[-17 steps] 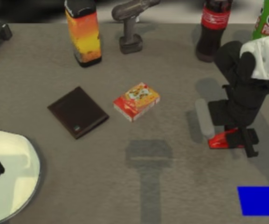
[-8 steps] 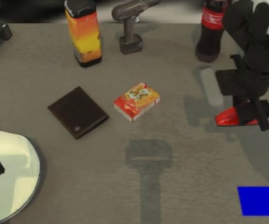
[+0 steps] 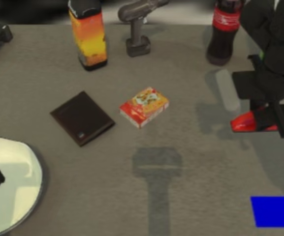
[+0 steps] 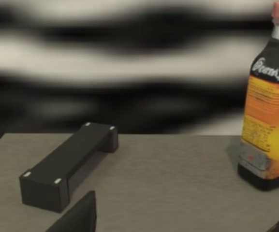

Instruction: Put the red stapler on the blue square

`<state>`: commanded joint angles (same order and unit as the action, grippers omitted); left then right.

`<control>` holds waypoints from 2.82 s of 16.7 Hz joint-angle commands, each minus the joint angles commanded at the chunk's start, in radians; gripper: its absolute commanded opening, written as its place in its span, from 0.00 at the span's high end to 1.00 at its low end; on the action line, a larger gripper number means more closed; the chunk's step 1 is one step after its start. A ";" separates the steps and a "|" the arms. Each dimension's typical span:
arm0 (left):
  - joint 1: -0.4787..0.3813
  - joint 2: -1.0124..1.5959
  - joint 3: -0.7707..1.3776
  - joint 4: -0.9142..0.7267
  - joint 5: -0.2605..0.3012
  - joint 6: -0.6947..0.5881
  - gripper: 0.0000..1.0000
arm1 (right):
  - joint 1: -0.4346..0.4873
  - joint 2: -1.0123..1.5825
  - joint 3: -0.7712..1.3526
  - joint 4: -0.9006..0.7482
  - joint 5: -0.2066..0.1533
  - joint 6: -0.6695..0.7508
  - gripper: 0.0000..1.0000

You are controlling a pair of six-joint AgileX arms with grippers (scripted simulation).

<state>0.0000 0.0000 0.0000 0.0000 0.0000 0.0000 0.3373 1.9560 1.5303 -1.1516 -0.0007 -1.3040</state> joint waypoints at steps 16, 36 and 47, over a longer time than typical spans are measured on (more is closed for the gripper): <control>0.000 0.000 0.000 0.000 0.000 0.000 0.00 | 0.000 -0.508 -0.500 -0.007 0.006 0.065 1.00; 0.000 0.000 0.000 0.000 0.000 0.000 0.00 | -0.002 -0.358 -0.786 0.431 0.007 0.063 0.70; 0.000 0.000 0.000 0.000 0.000 0.000 0.00 | -0.002 -0.358 -0.786 0.431 0.007 0.063 0.00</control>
<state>0.0000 0.0000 0.0000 0.0000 0.0000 0.0000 0.3348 1.5978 0.7445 -0.7202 0.0059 -1.2412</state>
